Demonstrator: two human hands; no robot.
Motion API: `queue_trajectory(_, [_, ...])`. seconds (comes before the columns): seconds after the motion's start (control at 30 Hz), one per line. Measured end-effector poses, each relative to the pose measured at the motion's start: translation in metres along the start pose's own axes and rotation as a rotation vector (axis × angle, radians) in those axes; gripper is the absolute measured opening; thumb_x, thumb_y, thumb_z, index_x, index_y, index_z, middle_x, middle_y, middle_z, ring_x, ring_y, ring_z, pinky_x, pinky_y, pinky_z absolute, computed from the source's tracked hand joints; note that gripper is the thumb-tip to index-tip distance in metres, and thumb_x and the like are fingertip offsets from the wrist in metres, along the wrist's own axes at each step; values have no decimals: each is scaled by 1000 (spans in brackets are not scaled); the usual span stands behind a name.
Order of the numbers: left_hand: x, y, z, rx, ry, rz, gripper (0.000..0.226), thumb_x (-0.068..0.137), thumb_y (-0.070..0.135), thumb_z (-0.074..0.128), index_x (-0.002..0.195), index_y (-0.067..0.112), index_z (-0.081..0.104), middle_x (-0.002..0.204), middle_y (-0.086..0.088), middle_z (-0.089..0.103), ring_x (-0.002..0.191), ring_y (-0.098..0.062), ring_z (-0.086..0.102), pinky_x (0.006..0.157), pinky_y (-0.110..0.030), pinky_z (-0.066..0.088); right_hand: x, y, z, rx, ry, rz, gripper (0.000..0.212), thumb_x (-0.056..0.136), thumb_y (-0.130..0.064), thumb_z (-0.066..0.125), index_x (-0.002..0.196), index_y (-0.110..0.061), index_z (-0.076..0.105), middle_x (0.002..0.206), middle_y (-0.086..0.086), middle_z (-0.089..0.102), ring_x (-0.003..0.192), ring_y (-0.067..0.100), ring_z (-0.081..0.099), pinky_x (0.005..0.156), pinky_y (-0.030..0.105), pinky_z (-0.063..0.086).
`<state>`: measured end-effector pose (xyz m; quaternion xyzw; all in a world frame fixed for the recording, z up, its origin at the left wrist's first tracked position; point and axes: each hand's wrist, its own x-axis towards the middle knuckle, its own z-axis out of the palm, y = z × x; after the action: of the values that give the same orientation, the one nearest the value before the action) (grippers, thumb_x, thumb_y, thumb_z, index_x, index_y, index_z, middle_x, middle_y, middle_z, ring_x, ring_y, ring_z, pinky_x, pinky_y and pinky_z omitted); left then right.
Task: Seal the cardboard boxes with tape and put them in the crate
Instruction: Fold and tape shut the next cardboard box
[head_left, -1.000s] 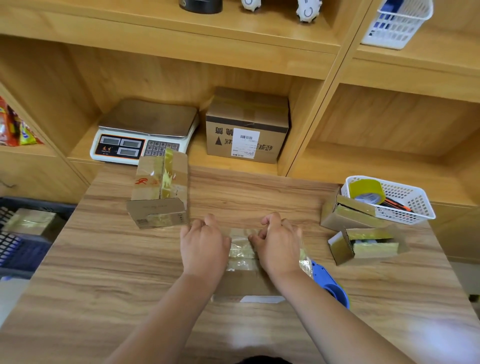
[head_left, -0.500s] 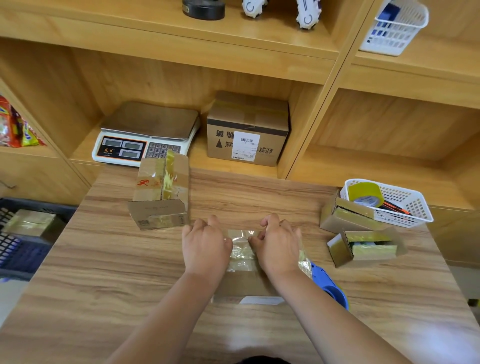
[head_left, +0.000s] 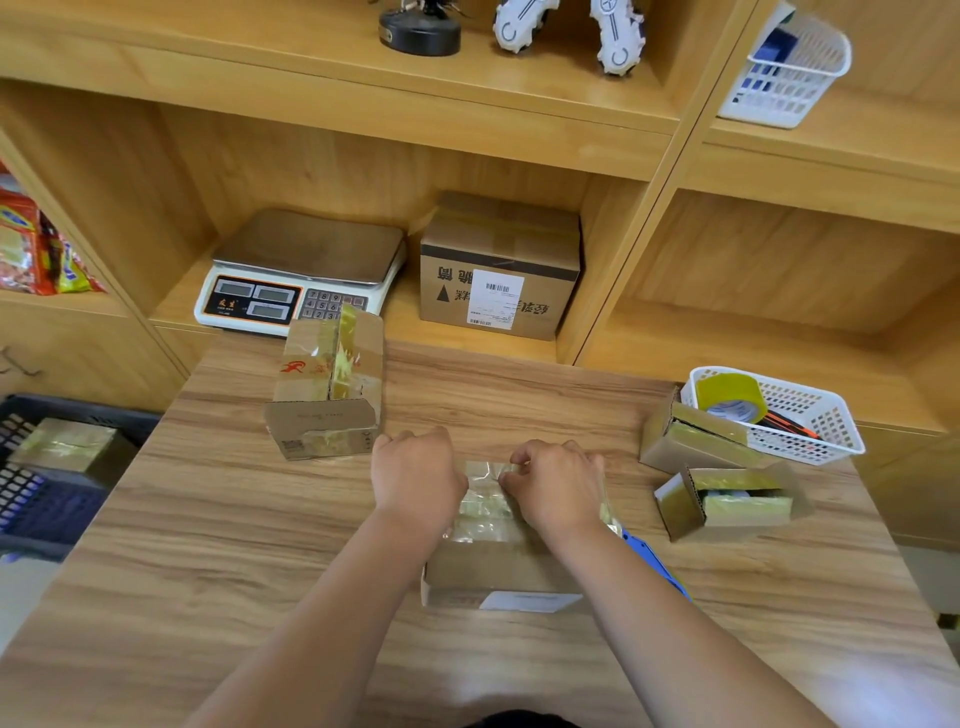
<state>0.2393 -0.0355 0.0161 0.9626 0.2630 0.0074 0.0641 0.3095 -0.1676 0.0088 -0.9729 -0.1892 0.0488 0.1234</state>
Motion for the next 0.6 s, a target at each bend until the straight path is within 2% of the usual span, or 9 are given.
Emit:
queue_trajectory(0.1, [4, -9, -6, 31, -70, -31, 32, 77, 49, 64, 81, 22, 48, 69, 6, 55, 71, -17, 47, 71, -30, 27, 2, -1, -2, -1, -32, 9, 23, 83, -43, 61, 103, -34, 67, 100, -10, 69, 110, 16, 49, 77, 32, 16])
queue_trajectory(0.17, [6, -16, -7, 0, -109, -50, 36, 75, 54, 65, 84, 21, 52, 72, 7, 56, 75, -16, 52, 71, -30, 33, 3, -2, -4, -2, -47, 11, 22, 83, -42, 61, 102, -35, 67, 101, -11, 68, 109, 15, 50, 77, 32, 17])
queue_trajectory(0.23, [8, -18, -4, -66, -142, -49, 44, 75, 57, 64, 99, 20, 58, 92, 2, 62, 96, -19, 53, 79, -32, 39, 3, -2, -5, -1, -59, 14, 21, 84, -42, 61, 102, -35, 67, 102, -11, 68, 109, 15, 50, 82, 32, 20])
queue_trajectory(0.3, [9, -13, 2, -190, -159, -29, 58, 77, 61, 59, 120, 21, 55, 119, -1, 57, 117, -23, 45, 94, -36, 39, 3, -1, -5, -5, -63, 18, 21, 84, -42, 61, 102, -35, 67, 103, -11, 68, 110, 15, 50, 86, 33, 23])
queue_trajectory(0.37, [10, -4, 11, -314, -179, 15, 61, 82, 64, 53, 129, 25, 51, 130, 0, 52, 124, -22, 40, 100, -38, 34, 4, -1, -6, -14, -67, 13, 24, 84, -47, 60, 103, -34, 66, 105, -10, 68, 111, 16, 50, 87, 33, 24])
queue_trajectory(0.47, [9, 1, 26, -414, -230, 59, 51, 86, 60, 52, 121, 23, 58, 122, 0, 60, 112, -19, 51, 89, -32, 40, 4, -1, -6, -22, -80, 8, 29, 83, -54, 58, 103, -34, 66, 104, -10, 68, 111, 16, 49, 86, 34, 24])
queue_trajectory(0.53, [8, -1, 31, -525, -267, 31, 41, 87, 55, 55, 108, 20, 64, 106, 2, 62, 91, -16, 55, 69, -26, 39, 4, 0, -6, -26, -86, 10, 29, 82, -54, 59, 102, -36, 66, 101, -11, 68, 109, 15, 49, 85, 34, 24])
queue_trajectory(0.6, [8, -5, 33, -641, -291, 18, 28, 89, 49, 56, 89, 22, 65, 85, 6, 58, 77, -14, 53, 56, -24, 34, 4, 2, -6, -9, -91, 19, 24, 82, -52, 59, 99, -38, 66, 97, -12, 68, 107, 15, 48, 83, 34, 23])
